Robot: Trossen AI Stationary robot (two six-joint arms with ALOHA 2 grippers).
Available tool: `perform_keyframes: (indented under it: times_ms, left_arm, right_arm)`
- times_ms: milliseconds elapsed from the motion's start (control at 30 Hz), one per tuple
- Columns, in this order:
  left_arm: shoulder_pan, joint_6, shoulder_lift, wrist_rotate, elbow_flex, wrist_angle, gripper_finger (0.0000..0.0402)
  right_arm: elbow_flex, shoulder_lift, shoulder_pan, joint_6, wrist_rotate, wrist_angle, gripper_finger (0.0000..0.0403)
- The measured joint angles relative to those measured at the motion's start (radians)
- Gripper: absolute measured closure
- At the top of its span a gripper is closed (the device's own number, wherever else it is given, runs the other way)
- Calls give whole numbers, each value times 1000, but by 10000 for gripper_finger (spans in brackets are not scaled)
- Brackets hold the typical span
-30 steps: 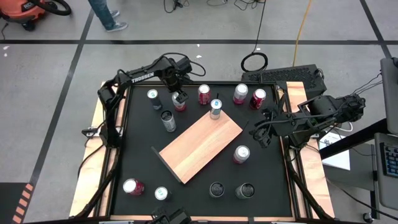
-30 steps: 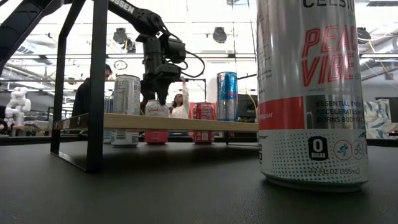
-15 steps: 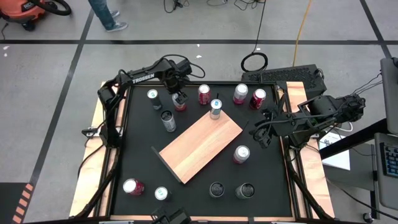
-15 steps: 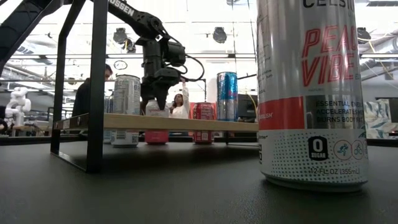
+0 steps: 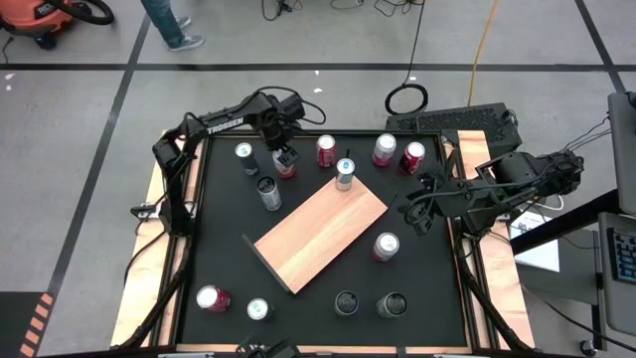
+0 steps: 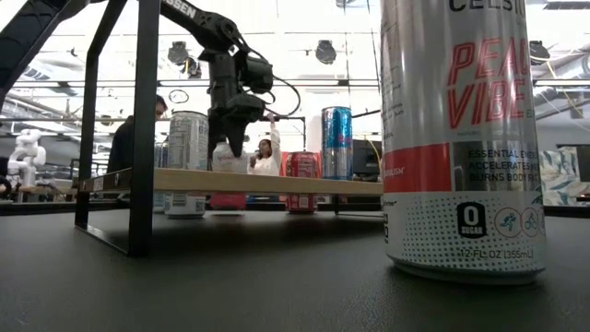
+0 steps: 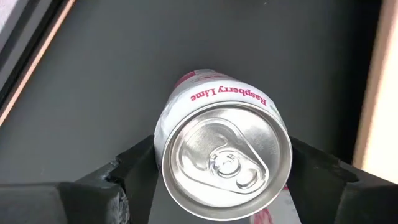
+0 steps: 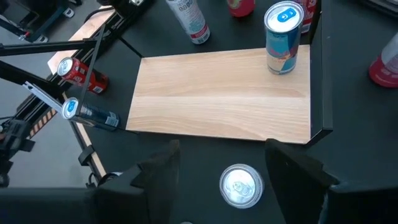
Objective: Place canned beverage on shelf
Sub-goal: Put the top left pink soda can on the shelf
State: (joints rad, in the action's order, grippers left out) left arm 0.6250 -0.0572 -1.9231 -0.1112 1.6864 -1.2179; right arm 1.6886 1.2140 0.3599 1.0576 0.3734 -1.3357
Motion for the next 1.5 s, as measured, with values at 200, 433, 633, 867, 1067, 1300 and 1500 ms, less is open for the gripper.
perform_keyframes:
  times_ms: [200, 433, 633, 867, 1067, 1300, 1500]
  left_arm:
    - [-18, -87, 59, -6, 62, -33, 125]
    - [-64, -283, 137, -57, 154, -77, 127]
    - [-159, -469, 195, -139, 200, -90, 128]
    - [-327, -696, 239, -146, 202, -57, 128]
    - [-458, -878, 239, -145, 202, 30, 128]
    - [-549, -1033, 239, -131, 202, 137, 128]
    - [-593, -1100, 251, -114, 202, 206, 128]
  right_arm:
    - [0, 0, 0, 0, 55, 1, 190]
    - [0, 0, 0, -86, 133, 32, 190]
    - [0, 0, 0, -275, 154, 129, 190]
    - [0, 8, 0, -462, 154, 209, 186]
    - [0, 49, 3, -593, 135, 242, 164]
    - [0, 111, 67, -635, 98, 297, 128]
    - [0, 152, 124, -671, 134, 331, 86]
